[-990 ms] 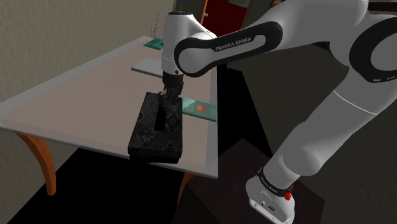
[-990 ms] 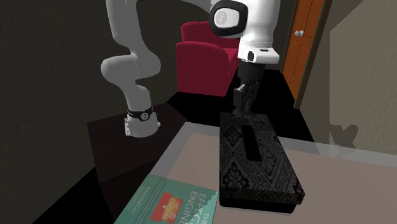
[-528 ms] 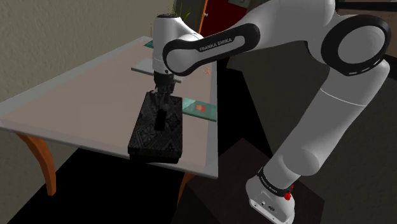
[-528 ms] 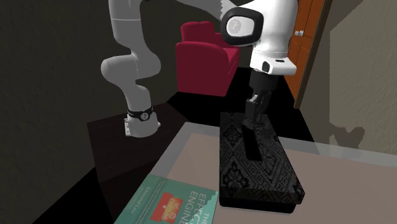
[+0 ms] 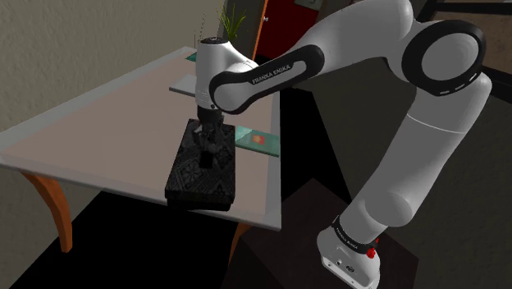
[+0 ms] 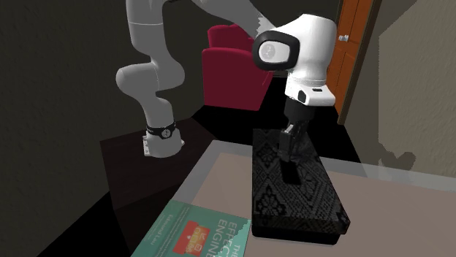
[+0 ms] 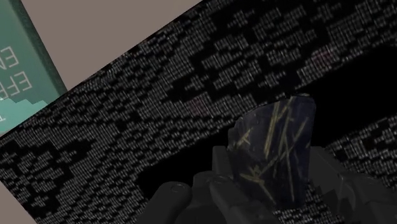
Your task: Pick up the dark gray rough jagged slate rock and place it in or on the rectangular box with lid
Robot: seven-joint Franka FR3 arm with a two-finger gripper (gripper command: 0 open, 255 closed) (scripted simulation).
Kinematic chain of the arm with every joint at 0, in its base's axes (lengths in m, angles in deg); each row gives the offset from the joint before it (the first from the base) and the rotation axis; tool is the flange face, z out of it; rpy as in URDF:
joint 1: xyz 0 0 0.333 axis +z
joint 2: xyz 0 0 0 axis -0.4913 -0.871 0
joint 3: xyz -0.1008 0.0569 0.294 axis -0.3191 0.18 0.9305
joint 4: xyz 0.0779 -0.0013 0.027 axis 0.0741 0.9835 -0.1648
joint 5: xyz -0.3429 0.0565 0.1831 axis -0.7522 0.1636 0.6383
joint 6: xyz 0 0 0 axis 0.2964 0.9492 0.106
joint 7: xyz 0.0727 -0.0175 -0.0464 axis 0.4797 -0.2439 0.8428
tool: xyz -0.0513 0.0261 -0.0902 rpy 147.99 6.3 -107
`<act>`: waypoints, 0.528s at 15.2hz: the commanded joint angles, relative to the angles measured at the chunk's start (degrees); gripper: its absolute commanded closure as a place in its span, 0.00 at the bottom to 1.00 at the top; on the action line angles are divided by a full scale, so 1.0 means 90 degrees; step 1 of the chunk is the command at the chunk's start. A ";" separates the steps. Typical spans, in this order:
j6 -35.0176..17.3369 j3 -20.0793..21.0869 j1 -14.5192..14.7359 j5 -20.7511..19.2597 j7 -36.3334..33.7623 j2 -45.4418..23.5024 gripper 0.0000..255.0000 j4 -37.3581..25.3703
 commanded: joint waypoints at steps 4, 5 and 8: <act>-0.0248 -0.0021 0.0021 -0.0110 -0.0096 -0.0174 1.00 0.0091; -0.0248 -0.0021 0.0021 -0.0110 -0.0096 -0.0174 1.00 0.0091; -0.0248 -0.0021 0.0021 -0.0110 -0.0096 -0.0174 1.00 0.0091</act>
